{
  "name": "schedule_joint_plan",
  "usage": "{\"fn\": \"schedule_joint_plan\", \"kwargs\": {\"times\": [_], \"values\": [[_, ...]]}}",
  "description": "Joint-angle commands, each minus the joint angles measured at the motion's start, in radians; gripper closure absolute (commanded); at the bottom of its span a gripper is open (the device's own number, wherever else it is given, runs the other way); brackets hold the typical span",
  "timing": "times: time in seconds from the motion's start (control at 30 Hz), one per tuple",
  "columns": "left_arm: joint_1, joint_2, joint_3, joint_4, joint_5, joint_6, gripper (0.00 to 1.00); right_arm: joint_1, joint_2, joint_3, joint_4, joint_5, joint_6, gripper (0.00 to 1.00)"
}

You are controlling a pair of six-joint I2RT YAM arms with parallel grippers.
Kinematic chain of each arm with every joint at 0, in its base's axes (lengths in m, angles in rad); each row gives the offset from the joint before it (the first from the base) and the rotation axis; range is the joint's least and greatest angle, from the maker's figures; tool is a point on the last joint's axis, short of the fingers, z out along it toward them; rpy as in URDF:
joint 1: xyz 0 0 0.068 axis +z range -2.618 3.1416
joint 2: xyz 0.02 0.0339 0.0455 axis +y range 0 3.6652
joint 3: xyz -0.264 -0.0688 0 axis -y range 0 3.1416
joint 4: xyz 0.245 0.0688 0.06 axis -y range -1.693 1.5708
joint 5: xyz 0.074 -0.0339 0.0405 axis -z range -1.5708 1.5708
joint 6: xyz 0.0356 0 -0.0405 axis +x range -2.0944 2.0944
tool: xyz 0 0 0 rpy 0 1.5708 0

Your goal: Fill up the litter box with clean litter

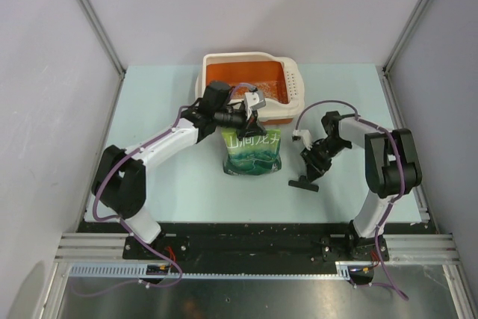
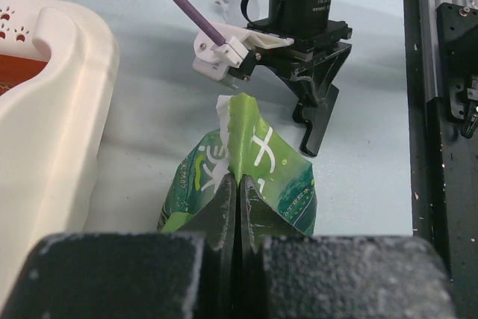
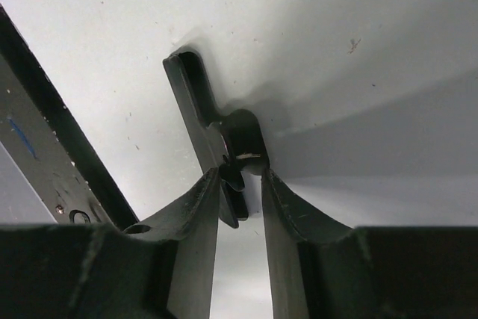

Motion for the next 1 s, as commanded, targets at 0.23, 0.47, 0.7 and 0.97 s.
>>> {"fn": "schedule_joint_plan", "kwargs": {"times": [0.23, 0.47, 0.7, 0.97], "values": [[-0.021, 0.028, 0.028, 0.018, -0.005, -0.04, 1.0, -0.006, 0.061, 0.079, -0.056, -0.081, -0.029, 0.75], [-0.021, 0.028, 0.023, 0.016, -0.005, -0.04, 1.0, -0.019, 0.076, 0.122, -0.11, -0.126, -0.069, 0.71], [-0.021, 0.03, 0.025, 0.015, -0.004, -0.039, 1.0, -0.028, 0.106, 0.157, -0.159, -0.15, -0.098, 0.7], [-0.019, 0.035, 0.026, 0.012, -0.007, -0.037, 1.0, -0.026, 0.158, 0.176, -0.217, -0.142, -0.133, 0.71]]}}
